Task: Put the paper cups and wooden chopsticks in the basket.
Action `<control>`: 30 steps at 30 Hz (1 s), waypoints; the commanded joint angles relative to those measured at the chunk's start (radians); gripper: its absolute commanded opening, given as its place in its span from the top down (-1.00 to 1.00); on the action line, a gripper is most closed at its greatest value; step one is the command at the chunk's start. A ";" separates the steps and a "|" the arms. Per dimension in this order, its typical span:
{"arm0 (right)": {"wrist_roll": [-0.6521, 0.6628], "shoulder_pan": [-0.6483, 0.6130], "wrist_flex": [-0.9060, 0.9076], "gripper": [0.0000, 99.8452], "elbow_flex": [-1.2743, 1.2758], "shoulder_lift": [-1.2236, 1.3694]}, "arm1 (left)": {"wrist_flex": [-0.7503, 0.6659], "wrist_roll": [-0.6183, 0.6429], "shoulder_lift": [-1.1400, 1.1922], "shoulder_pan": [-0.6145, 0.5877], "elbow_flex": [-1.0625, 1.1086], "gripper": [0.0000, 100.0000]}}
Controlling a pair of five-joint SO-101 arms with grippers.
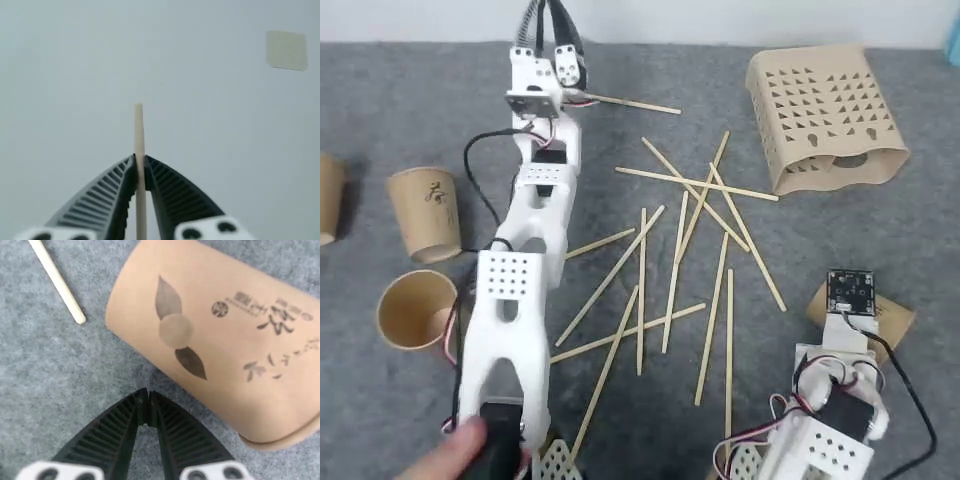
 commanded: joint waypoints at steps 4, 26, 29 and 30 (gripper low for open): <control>0.015 0.015 0.004 0.98 -0.054 0.007 | 0.169 -0.054 0.275 0.048 -0.527 0.98; 0.015 0.010 0.001 0.98 -0.054 0.007 | -0.011 -0.057 0.479 -0.005 -0.506 0.98; 0.015 0.007 -0.002 0.98 -0.054 0.007 | 0.003 -0.055 0.517 -0.017 -0.582 0.98; 0.015 0.007 -0.007 0.98 -0.054 0.007 | 0.012 -0.055 0.514 -0.020 -0.588 0.98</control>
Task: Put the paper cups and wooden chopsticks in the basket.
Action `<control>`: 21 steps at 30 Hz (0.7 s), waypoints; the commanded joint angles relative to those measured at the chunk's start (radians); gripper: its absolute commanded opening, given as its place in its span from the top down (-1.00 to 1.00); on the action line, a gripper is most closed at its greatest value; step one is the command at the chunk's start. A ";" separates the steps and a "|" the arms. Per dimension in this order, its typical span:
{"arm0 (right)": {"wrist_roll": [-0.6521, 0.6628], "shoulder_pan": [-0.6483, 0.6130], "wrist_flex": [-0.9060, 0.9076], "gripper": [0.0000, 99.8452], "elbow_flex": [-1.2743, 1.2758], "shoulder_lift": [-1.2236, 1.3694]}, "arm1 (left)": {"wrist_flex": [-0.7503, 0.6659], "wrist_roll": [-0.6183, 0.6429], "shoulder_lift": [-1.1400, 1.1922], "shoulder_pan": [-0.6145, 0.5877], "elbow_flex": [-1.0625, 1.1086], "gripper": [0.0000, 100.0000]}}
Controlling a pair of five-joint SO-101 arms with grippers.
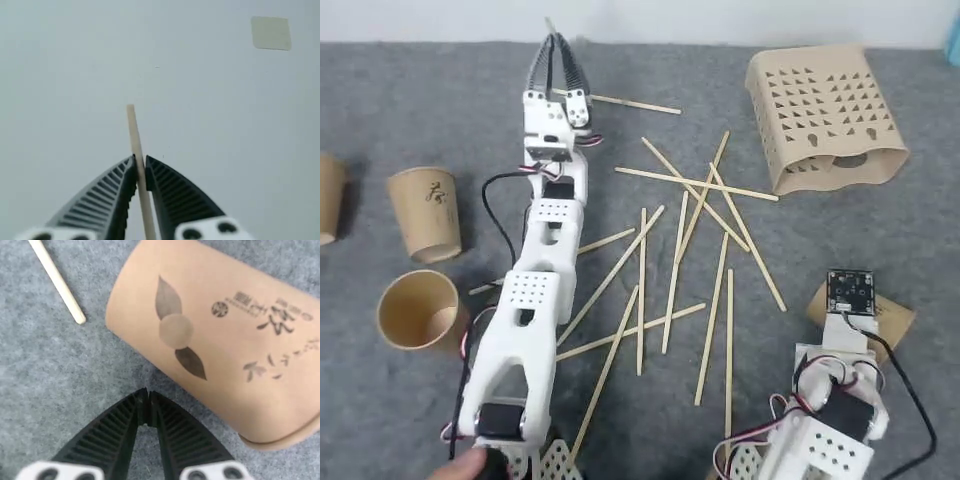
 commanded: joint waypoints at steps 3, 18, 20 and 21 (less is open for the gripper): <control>0.011 0.007 -0.025 0.98 -0.051 0.007 | 0.028 -0.008 -0.005 -0.020 -0.058 0.98; 0.009 0.007 -0.030 0.98 -0.049 0.007 | 0.592 0.049 -0.005 -0.075 -0.237 0.98; 0.009 0.007 -0.031 0.98 -0.049 0.007 | 0.663 0.051 -0.008 -0.091 -0.239 0.98; 0.009 0.007 -0.041 0.98 -0.048 0.007 | 0.695 0.051 -0.012 -0.095 -0.239 0.98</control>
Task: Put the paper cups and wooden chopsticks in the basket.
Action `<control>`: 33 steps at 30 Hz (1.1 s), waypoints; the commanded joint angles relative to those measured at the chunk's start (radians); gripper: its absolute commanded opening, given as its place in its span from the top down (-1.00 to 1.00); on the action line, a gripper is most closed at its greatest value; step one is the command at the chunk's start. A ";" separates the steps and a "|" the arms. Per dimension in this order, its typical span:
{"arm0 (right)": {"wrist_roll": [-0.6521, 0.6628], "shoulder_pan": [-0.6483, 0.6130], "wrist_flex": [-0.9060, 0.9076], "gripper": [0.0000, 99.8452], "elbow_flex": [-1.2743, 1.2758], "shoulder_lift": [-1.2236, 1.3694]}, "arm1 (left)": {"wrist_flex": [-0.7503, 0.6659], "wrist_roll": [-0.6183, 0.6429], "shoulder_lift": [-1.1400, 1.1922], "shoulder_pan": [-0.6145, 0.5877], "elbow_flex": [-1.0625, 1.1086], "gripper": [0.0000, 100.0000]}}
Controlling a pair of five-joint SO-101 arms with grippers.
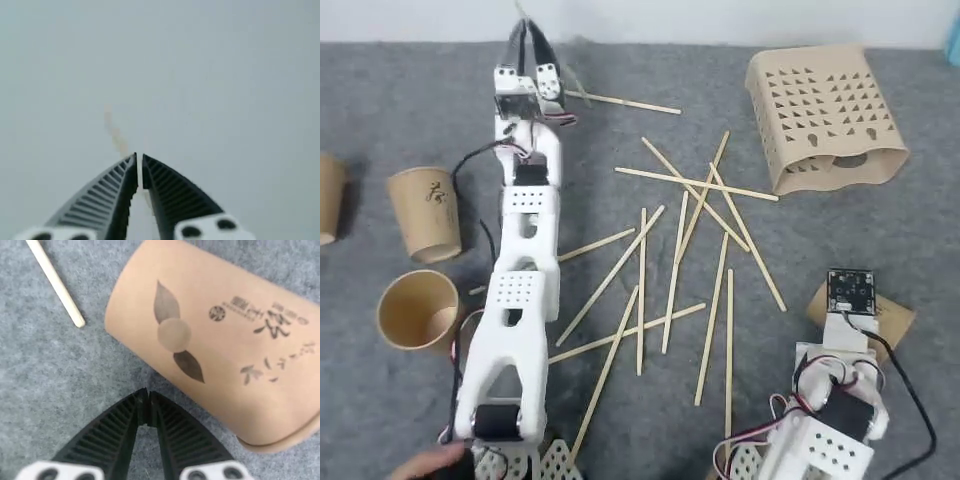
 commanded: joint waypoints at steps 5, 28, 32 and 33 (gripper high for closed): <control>0.009 0.007 -0.041 0.98 -0.046 0.007 | 0.184 0.037 -0.037 -0.034 -0.021 0.98; 0.012 0.012 -0.030 0.98 -0.046 0.007 | 1.682 -0.117 -0.568 -0.061 0.070 0.75; 0.015 0.013 -0.013 0.98 -0.046 0.007 | 1.711 -0.123 -0.571 -0.120 0.070 0.40; 0.015 0.013 -0.013 0.98 -0.046 0.007 | 1.706 -0.123 -0.571 -0.137 0.070 0.34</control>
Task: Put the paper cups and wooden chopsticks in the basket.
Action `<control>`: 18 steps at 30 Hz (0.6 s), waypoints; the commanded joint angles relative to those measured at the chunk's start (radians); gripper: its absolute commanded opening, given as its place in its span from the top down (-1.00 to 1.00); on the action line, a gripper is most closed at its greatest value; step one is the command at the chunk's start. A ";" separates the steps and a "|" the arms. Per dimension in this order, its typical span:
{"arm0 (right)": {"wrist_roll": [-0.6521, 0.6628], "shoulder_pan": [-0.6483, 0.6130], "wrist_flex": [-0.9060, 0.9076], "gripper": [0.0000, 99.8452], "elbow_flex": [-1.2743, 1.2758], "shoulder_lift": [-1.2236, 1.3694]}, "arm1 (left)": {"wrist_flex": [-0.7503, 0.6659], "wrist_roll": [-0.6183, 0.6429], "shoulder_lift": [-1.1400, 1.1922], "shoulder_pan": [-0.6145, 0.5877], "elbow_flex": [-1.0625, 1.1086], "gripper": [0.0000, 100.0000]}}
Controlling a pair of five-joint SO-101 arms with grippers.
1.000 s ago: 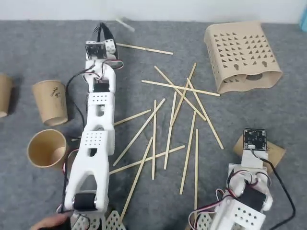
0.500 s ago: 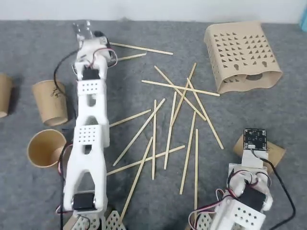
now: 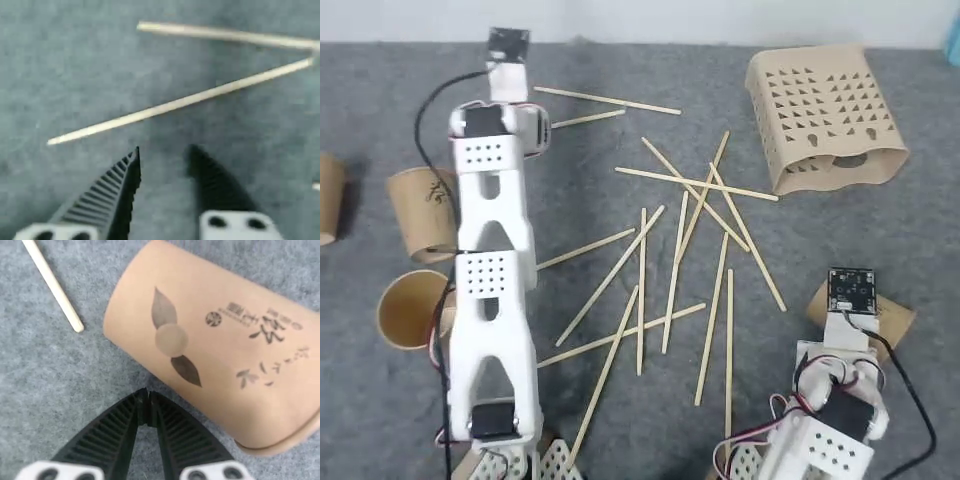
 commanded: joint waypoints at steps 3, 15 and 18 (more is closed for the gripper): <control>0.015 0.013 0.008 0.98 -0.046 0.005 | -0.055 -0.012 -0.091 -0.091 -0.001 0.29; 0.015 0.013 0.008 0.98 -0.046 0.005 | -0.442 -0.184 0.061 -0.146 0.130 0.29; 0.015 0.013 0.008 0.98 -0.046 0.005 | -0.545 -0.199 0.115 -0.147 0.134 0.29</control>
